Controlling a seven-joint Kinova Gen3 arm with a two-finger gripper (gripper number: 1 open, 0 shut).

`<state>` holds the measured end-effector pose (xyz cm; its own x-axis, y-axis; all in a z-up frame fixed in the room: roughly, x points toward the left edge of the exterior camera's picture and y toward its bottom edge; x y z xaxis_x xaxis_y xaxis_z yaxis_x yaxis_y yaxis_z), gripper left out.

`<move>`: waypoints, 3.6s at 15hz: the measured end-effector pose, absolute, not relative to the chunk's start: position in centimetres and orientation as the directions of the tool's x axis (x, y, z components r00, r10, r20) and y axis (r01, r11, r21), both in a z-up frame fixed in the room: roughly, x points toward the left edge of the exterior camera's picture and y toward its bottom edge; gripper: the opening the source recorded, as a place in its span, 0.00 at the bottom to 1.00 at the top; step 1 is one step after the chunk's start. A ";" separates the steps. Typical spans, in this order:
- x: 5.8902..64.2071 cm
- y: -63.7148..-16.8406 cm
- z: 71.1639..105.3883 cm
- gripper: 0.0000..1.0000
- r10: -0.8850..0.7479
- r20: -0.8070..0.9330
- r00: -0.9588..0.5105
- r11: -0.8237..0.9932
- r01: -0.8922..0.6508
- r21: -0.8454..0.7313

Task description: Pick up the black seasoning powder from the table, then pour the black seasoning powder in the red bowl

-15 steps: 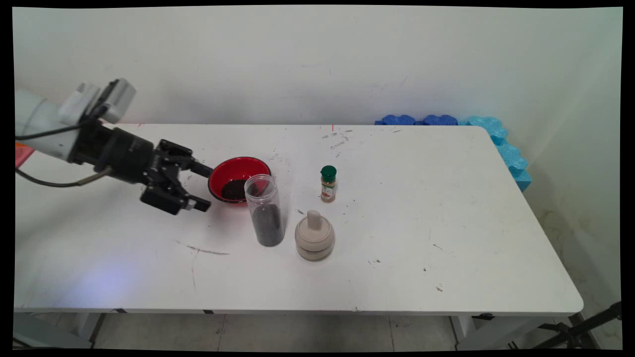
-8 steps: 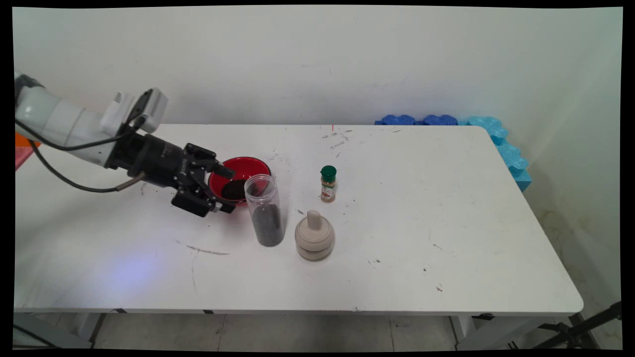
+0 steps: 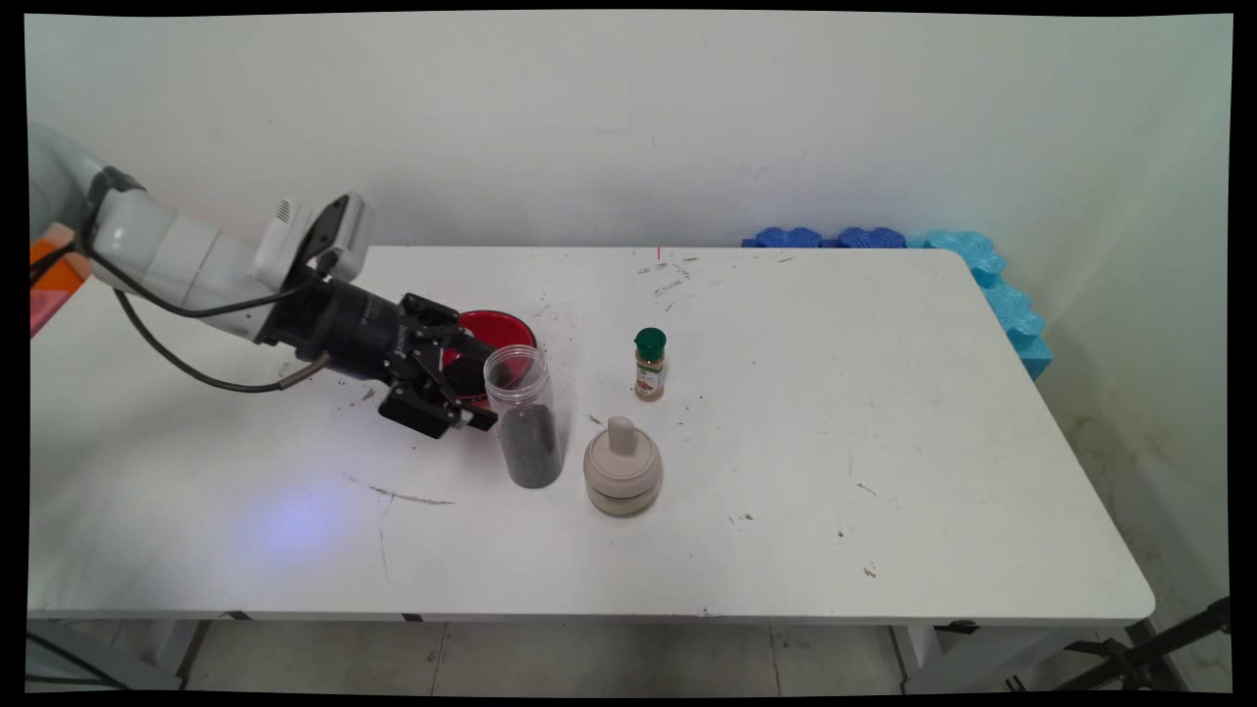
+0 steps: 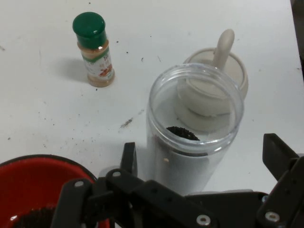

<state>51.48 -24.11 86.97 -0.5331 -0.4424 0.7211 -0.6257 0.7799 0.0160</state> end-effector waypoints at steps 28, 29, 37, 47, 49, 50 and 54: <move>50.6 -25.4 86.8 0.00 -0.433 0.719 -0.544 0.783 -0.622 0.001; 50.9 -25.3 87.4 0.00 -0.431 0.721 -0.542 0.782 -0.623 -0.002; 53.5 -23.9 94.2 0.00 -0.436 0.737 -0.516 0.773 -0.635 0.013; 56.0 -22.7 100.5 0.00 -0.462 0.744 -0.482 0.771 -0.633 0.069; 56.4 -22.4 101.3 0.00 -0.465 0.743 -0.482 0.777 -0.624 0.082; 56.7 -22.3 101.6 0.00 -0.467 0.741 -0.482 0.779 -0.620 0.088; 57.4 -22.2 102.3 0.00 -0.493 0.731 -0.472 0.774 -0.622 0.120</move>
<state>57.36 -22.17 102.33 -0.4724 -0.4931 0.7305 -0.6217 0.7740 0.1203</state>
